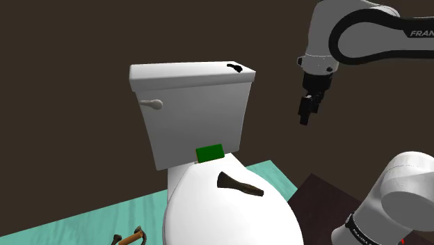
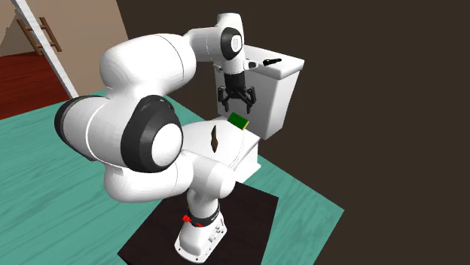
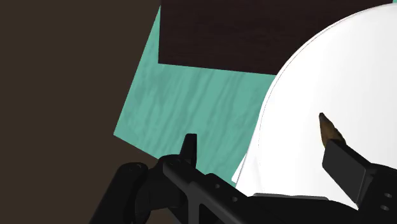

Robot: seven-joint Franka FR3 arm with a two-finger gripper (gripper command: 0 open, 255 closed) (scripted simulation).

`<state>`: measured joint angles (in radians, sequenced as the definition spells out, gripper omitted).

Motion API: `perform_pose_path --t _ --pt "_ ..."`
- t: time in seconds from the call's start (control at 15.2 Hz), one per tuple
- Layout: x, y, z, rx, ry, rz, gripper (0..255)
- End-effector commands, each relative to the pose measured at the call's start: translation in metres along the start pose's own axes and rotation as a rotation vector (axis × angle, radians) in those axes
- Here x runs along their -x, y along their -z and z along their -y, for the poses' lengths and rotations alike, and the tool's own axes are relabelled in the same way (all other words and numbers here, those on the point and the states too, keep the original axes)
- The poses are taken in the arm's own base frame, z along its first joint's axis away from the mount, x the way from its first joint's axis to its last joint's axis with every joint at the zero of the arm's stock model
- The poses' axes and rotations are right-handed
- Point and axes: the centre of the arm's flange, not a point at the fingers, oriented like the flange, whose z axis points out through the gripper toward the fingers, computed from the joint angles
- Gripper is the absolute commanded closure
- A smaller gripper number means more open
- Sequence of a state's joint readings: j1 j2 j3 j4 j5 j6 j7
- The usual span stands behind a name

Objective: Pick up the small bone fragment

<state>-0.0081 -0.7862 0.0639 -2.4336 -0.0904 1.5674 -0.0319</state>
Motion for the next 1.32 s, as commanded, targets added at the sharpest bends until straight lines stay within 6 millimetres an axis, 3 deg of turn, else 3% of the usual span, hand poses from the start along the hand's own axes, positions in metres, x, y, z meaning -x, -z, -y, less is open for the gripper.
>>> perform_pose_path --t 0.0,0.59,1.25 --pt "0.0 0.0 0.0 0.0 0.0 0.0 0" --pt "-0.043 -0.087 0.051 -0.084 0.108 -0.054 0" --pt "-0.088 -0.174 0.122 -0.178 0.229 -0.114 0"
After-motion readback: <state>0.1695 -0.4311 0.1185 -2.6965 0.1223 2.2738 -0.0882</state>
